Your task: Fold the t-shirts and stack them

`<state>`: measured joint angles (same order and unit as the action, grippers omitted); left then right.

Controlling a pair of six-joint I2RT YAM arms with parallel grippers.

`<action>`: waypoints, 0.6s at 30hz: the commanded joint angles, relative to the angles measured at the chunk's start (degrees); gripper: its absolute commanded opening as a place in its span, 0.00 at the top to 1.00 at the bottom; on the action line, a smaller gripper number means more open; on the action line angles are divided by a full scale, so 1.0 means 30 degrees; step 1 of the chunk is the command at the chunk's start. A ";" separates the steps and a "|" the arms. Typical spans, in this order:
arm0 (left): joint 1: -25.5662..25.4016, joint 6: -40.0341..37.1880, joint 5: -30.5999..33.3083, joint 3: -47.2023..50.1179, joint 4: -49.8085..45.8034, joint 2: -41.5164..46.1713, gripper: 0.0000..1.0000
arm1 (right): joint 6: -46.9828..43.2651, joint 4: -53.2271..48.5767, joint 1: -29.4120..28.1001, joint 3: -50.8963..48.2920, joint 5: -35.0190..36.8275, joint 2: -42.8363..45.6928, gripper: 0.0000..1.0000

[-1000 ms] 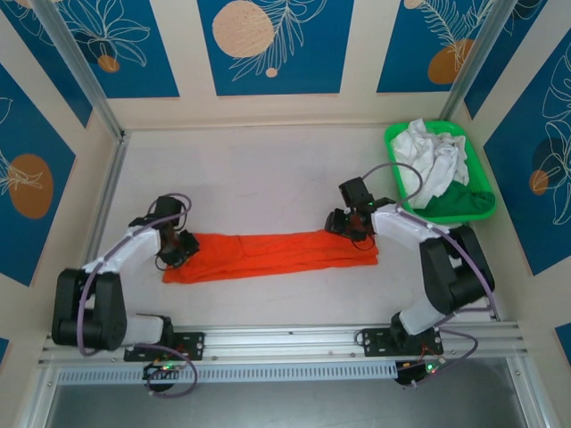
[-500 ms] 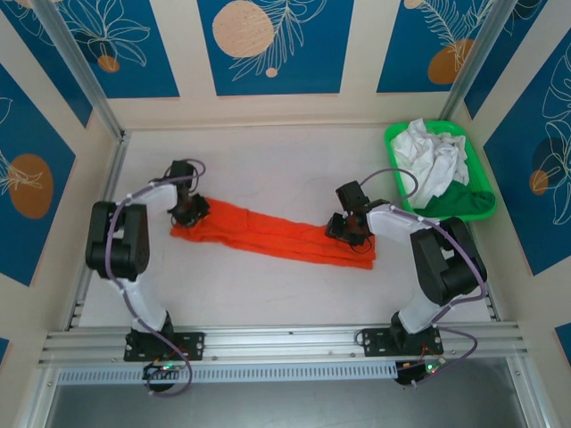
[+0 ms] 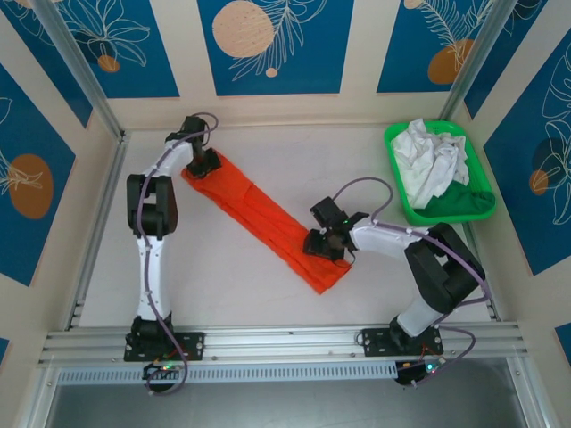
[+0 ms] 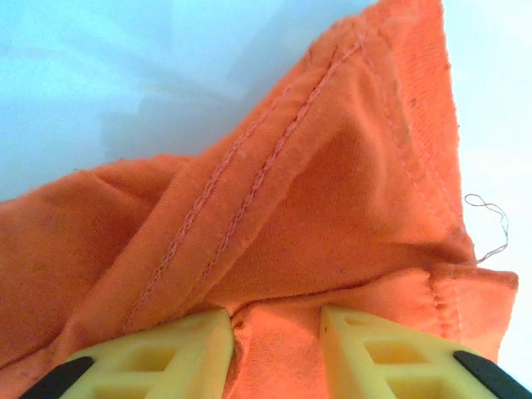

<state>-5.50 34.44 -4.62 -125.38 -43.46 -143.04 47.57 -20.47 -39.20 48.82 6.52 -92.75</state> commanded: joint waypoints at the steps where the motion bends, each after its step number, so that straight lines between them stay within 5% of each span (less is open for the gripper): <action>1: 0.0184 -0.0384 -0.0199 -0.1309 -0.2680 -0.2258 0.63 | 0.0670 -0.1029 -0.1601 0.0923 -0.1318 -0.1709 0.55; 6: 0.0018 -0.0475 -0.0853 -0.2079 -0.2652 -0.2672 0.62 | -0.0443 -0.1848 -0.3670 0.4066 -0.1506 -0.3826 0.55; 12: -0.0012 -0.0863 -0.1125 -0.2093 -0.2417 -0.1693 0.60 | -0.1702 -0.1947 -0.3842 0.5436 -0.0886 -0.3353 0.53; 18: 0.0040 -0.1407 -0.1272 -0.2597 -0.2354 0.0324 0.46 | -0.3194 -0.0811 -0.2894 0.4917 0.0170 -0.0827 0.36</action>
<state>-5.50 31.59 -7.46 -131.98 -46.48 -145.82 41.78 -24.45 -49.47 63.64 5.56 -100.14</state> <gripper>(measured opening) 0.507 0.606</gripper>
